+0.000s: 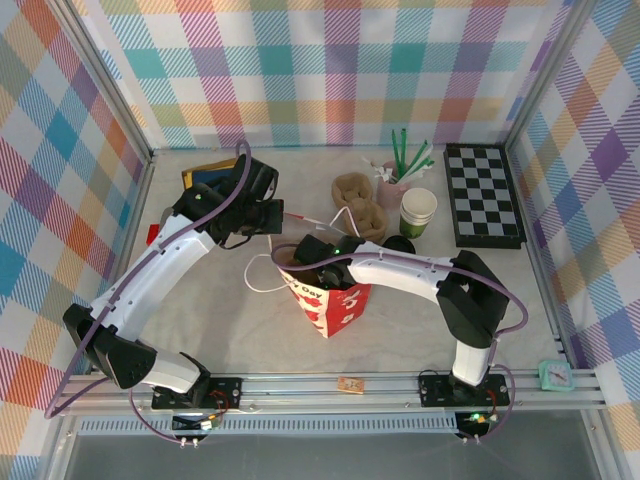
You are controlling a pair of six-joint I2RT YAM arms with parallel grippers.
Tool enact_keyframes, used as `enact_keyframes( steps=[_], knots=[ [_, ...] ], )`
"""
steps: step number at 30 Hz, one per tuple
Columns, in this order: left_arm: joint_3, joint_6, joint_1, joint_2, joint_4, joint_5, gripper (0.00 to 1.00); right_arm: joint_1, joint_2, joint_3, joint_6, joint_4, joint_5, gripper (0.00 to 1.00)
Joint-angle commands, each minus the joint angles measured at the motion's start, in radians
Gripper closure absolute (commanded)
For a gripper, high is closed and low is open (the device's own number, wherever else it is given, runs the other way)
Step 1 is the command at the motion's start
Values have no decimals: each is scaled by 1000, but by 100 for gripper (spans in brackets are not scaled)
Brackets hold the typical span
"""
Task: Pack the takeout coffee
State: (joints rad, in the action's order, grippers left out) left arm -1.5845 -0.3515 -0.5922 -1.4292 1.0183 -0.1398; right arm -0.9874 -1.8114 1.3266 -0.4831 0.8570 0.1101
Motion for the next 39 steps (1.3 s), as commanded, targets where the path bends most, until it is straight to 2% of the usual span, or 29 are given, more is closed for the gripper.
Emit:
enact_keyframes(
  steps=[1, 28, 39],
  knots=[
    [-29, -13, 5, 7, 11, -13, 100, 11, -53, -22, 7, -1, 17, 1],
    [-17, -13, 5, 0, 5, -12, 100, 11, -34, 29, 12, 59, 33, 1],
    [-17, -17, 5, 1, 3, -11, 100, 11, -73, -16, 1, -1, 20, 1]
  ],
)
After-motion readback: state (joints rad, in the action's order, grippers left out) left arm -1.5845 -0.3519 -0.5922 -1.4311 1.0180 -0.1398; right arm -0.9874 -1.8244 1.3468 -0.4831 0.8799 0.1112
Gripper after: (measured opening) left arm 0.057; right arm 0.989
